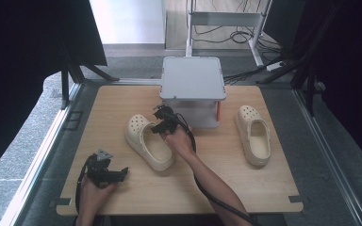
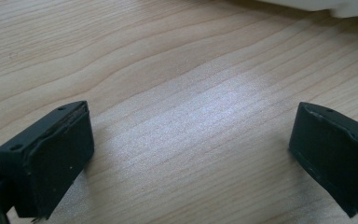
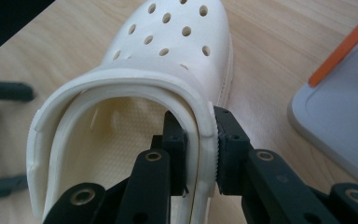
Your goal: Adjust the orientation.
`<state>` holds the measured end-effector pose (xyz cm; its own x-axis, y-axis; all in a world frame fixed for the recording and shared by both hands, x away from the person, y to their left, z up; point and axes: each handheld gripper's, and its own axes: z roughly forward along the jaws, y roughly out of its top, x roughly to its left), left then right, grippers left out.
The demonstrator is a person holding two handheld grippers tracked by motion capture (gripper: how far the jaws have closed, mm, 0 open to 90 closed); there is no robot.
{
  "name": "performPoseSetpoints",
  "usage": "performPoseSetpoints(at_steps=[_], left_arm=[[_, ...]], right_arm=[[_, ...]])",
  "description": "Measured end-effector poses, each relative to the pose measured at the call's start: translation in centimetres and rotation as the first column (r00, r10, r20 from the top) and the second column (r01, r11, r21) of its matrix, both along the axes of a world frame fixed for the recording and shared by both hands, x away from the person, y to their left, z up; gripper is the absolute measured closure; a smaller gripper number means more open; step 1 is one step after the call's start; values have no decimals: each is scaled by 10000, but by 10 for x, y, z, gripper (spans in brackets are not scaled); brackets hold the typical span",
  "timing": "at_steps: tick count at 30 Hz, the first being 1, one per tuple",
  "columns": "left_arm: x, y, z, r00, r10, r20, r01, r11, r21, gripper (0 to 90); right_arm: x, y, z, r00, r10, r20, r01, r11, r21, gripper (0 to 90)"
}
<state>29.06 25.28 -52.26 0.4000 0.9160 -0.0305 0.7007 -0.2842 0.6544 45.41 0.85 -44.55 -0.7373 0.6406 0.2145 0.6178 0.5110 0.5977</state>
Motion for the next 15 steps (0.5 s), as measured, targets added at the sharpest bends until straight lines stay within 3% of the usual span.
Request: performPoseSetpoints(at_steps=[10,11,15], left_arm=[[0,0,0,10000,-26,7,26,10000,18,0],[0,0,0,10000,-5,1,5,10000,-7,0],[0,0,0,10000,-10,8,10,10000,6,0]], right_arm=[[-31,-33,22,9959,871,251,-878,9957,285,767],[-43,-42,28,9936,1080,327,-1095,9929,460,767],[-64,-56,35,9891,1417,394,-1440,9873,663,767]])
